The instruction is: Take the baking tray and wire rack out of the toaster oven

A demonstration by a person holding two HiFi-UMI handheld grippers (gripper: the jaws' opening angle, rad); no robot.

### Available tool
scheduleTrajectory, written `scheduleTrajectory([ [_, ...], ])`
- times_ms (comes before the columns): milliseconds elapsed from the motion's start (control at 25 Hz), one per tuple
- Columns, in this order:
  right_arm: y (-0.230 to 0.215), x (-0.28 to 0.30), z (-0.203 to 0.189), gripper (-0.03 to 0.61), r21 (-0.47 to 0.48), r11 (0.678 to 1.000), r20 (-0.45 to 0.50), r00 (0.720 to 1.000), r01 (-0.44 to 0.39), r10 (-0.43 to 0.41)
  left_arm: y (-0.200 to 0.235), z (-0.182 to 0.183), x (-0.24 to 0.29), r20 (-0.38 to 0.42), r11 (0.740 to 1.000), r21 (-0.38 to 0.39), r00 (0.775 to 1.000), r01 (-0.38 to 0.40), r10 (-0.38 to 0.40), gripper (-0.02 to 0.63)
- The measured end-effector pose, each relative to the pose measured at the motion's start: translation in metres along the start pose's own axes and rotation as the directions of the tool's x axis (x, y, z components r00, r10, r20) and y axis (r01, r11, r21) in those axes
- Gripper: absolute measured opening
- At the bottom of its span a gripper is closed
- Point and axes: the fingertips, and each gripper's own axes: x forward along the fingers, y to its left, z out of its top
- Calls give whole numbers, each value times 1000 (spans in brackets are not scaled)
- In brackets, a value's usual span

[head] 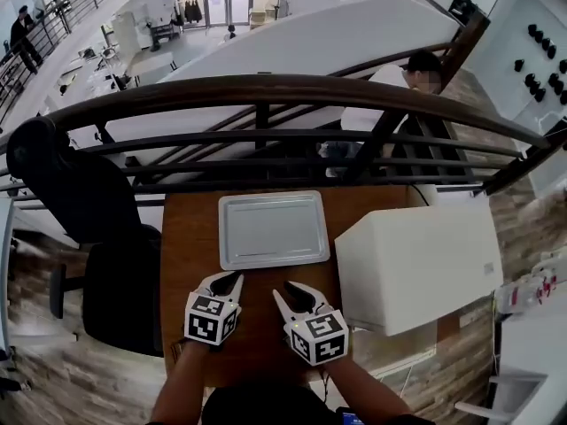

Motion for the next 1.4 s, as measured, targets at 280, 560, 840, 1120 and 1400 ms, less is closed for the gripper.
scheduleTrajectory([
  [280,16,-98,14,14,-98,994,178,982,-40,57,-73,24,-33,159,1000,2,987,19,-19,12],
  [560,3,-192,24,-2,-111,994,360,931,-16,55,-143,47,-83,334,998,63,942,17,-37,12],
  [840,-13,-268,20,-2,-119,992,477,879,40,22,-189,55,-152,507,994,100,861,-31,-24,12],
  [1120,-38,-333,-30,-3,-88,993,500,866,77,-23,-243,23,-196,607,995,84,795,-55,-7,12],
  [1400,-50,-381,-66,-2,-34,995,541,839,97,-63,-282,1,-225,665,996,81,747,-46,-20,12],
])
